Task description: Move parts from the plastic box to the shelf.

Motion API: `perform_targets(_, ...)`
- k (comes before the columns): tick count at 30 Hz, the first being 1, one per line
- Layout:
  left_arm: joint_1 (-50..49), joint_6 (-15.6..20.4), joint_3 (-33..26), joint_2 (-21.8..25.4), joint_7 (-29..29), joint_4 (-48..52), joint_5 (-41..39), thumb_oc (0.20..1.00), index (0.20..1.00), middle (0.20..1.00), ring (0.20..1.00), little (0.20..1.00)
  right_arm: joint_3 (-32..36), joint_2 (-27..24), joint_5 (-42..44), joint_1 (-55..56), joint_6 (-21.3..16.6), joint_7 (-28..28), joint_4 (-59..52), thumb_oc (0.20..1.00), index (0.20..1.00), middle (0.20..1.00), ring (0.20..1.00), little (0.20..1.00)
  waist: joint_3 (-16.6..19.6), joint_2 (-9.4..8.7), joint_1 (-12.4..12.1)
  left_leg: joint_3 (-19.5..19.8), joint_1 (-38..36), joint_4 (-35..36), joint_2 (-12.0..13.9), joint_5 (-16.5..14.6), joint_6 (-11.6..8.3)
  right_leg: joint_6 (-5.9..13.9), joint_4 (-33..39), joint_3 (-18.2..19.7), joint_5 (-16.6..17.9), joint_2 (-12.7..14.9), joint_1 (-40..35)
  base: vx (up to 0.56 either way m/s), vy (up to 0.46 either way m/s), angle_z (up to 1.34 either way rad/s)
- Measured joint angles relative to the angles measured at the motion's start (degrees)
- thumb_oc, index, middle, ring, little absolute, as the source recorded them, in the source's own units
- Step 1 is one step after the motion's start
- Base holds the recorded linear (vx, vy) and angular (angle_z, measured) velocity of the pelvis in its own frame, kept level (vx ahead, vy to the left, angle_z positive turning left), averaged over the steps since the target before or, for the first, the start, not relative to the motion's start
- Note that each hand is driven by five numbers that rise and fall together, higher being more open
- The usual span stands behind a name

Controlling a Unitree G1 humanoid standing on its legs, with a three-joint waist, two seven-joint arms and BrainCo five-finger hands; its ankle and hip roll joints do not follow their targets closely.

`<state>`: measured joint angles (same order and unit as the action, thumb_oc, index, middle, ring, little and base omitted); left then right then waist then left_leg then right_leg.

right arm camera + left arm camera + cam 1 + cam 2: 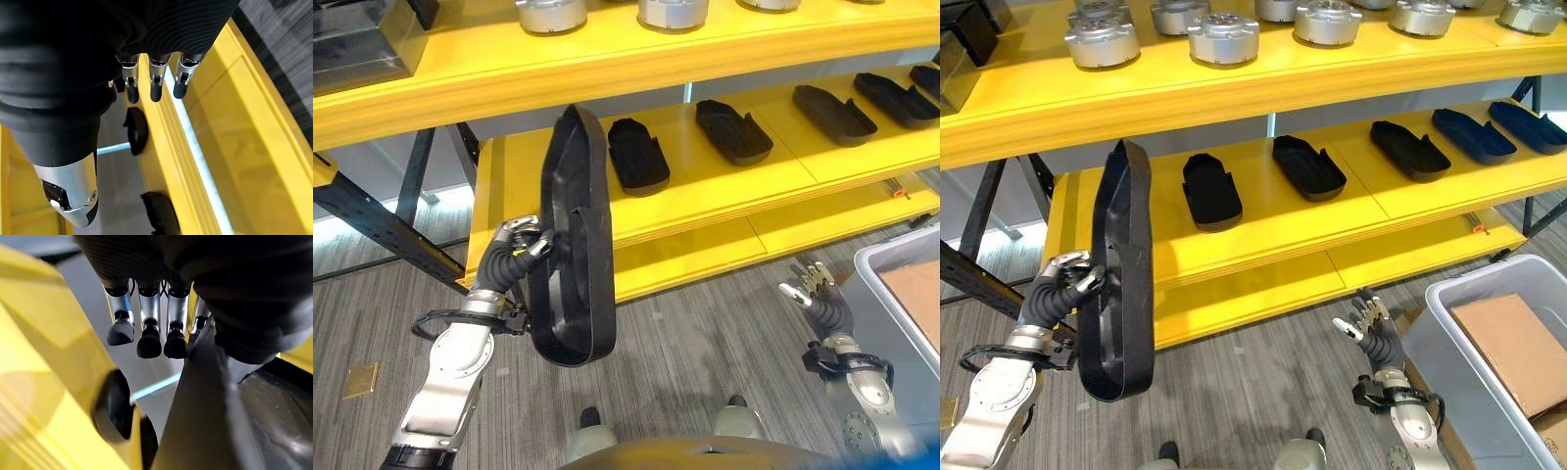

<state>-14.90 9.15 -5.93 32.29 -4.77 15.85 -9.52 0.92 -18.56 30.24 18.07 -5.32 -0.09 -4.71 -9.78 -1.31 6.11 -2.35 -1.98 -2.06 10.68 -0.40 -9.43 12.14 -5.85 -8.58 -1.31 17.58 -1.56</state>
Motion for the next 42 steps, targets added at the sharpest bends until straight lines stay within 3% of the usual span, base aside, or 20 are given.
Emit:
perform_targets(7, -4.5, 0.0, -6.1, -0.4, -0.8, -0.2, 4.1, 0.200, 0.200, 0.200, 0.200, 0.200, 0.5, 0.0, -0.1, 0.0, 1.3, 0.4, 0.0, 1.000, 1.000, 1.000, 1.000, 1.000, 1.9, -1.40, -1.9, -0.1, 0.2, -0.3, -0.8, -0.6, 0.59, 0.43, 2.6, 0.0, 1.3, 0.6, -1.1, 0.02, 0.080, -0.01)
perform_targets(10, -4.4, 0.0, -7.6, 1.0, -2.5, -1.4, 6.8, 0.200, 0.200, 0.200, 0.200, 0.200, 0.2, 0.0, 0.0, -0.2, 1.7, 1.3, 0.1, 1.000, 1.000, 1.000, 1.000, 1.000, 2.7, -2.32, -3.0, 0.1, 1.2, -0.7, -0.8, -0.5, 0.59, 0.39, 3.0, -0.4, 1.6, 0.6, -0.8, 0.03, 0.021, 0.04)
perform_targets(15, -3.1, -0.2, -7.5, 4.4, -4.5, -6.2, 9.2, 0.200, 0.200, 0.200, 0.200, 0.200, 0.0, -0.8, 0.0, -0.4, 2.4, 2.2, 1.3, 1.000, 1.000, 1.000, 1.000, 1.000, 2.6, -2.29, -3.6, 1.0, 3.9, -3.9, -0.8, -1.3, 0.37, 0.54, 2.9, -0.8, 1.8, 0.5, 0.0, 0.00, -0.016, 0.07)
perform_targets(18, 7.6, -2.2, -7.4, 9.1, -7.0, -16.9, 13.2, 0.200, 0.200, 0.200, 0.200, 0.200, -1.0, -2.9, 0.0, -3.2, 2.8, 2.2, 2.8, 1.000, 1.000, 1.000, 1.000, 1.000, -1.2, -2.13, -3.5, 3.0, 9.0, -8.5, -0.5, -2.4, 0.48, 0.17, 1.3, -1.7, 1.9, 0.2, 2.4, -0.06, -0.027, 0.20)
perform_targets(20, 10.6, -2.8, -7.1, 10.1, -7.9, -18.1, 13.8, 0.200, 0.200, 0.200, 0.200, 0.200, -2.2, -2.7, 0.0, -4.9, 3.0, 2.2, 3.5, 1.000, 1.000, 1.000, 1.000, 1.000, -3.4, -2.70, -3.6, 3.4, 10.7, -10.3, -0.5, -2.6, 0.48, 0.10, 0.3, -1.6, 1.9, 0.2, 3.5, -0.10, -0.014, 0.07)
perform_targets(23, 18.8, -3.9, -3.3, 16.3, -9.1, -20.5, 15.9, 0.200, 0.200, 0.200, 0.200, 0.200, -5.0, -2.9, 0.0, -8.2, 3.3, 2.5, 4.2, 1.000, 1.000, 1.000, 1.000, 1.000, -7.3, -1.99, -3.7, 4.9, 15.2, -14.9, -0.7, -3.3, 0.82, 0.02, -3.3, -1.6, 1.5, 0.5, 6.8, -0.13, -0.038, 0.19)
perform_targets(26, 30.9, -4.0, 2.9, 25.4, -9.6, -24.6, 15.9, 0.200, 0.200, 0.200, 0.200, 0.200, -8.2, -5.4, 0.0, -10.3, 3.3, 3.5, 4.2, 1.000, 1.000, 1.000, 1.000, 1.000, -11.0, 0.24, -3.9, 7.4, 18.4, -17.9, -0.8, -3.8, 1.02, -0.60, -11.0, -2.0, -2.0, 0.8, 10.8, -0.13, -0.052, 0.22)
perform_targets(29, 32.8, -3.9, 5.4, 25.5, -9.6, -25.7, 15.8, 0.200, 0.200, 0.200, 0.200, 0.200, -8.1, -5.5, 0.0, -10.7, 3.3, 3.9, 4.2, 1.000, 1.000, 1.000, 1.000, 1.000, -11.4, 0.40, -3.3, 7.8, 18.7, -18.3, -0.4, -3.8, 0.93, -1.22, -15.1, -1.6, -4.2, 0.8, 12.9, -0.08, -0.048, 0.05)
perform_targets(31, 40.7, -4.4, 12.8, 26.1, -9.5, -31.8, 15.7, 0.200, 0.200, 0.200, 0.200, 0.200, -8.4, -6.5, 0.1, -9.2, 3.2, 4.0, 4.3, 1.000, 1.000, 1.000, 1.000, 1.000, -12.7, 0.49, -2.9, 8.6, 18.7, -18.9, -0.3, -3.5, 0.37, -1.52, -17.7, -1.7, -5.7, 0.9, 13.4, -0.08, -0.044, 0.11)
perform_targets(36, 48.8, -5.0, 17.6, 26.7, -9.4, -33.6, 15.5, 0.200, 0.200, 0.200, 0.200, 0.200, -8.3, -6.7, 0.1, -8.9, 3.1, 4.0, 4.3, 1.000, 1.000, 1.000, 1.000, 1.000, -14.3, 0.10, -2.0, 9.4, 19.1, -20.4, 0.3, -4.1, -0.54, -2.43, -23.5, -1.4, -9.0, 0.8, 15.4, -0.04, -0.032, 0.02)
perform_targets(40, 56.8, -5.0, 20.8, 26.8, -9.5, -34.0, 15.2, 0.200, 0.200, 0.200, 0.200, 0.200, -8.4, -7.4, 0.1, -10.4, 3.1, 4.4, 4.3, 1.000, 1.000, 1.000, 1.000, 1.000, -15.7, -1.23, -2.1, 10.6, 21.5, -23.3, 0.5, -5.2, -1.12, -2.87, -28.7, -1.2, -11.3, 0.9, 18.5, -0.06, -0.030, 0.07)
perform_targets(42, 64.0, -4.9, 25.5, 27.5, -10.3, -36.3, 14.5, 0.200, 0.200, 0.200, 0.200, 0.200, -9.3, -7.5, 0.2, -13.7, 3.0, 4.4, 4.3, 1.000, 1.000, 1.000, 1.000, 1.000, -17.9, -2.20, -2.0, 12.4, 26.1, -27.9, 0.4, -6.2, -2.01, -3.32, -33.3, -1.4, -12.8, 1.0, 22.2, -0.08, -0.010, 0.14)
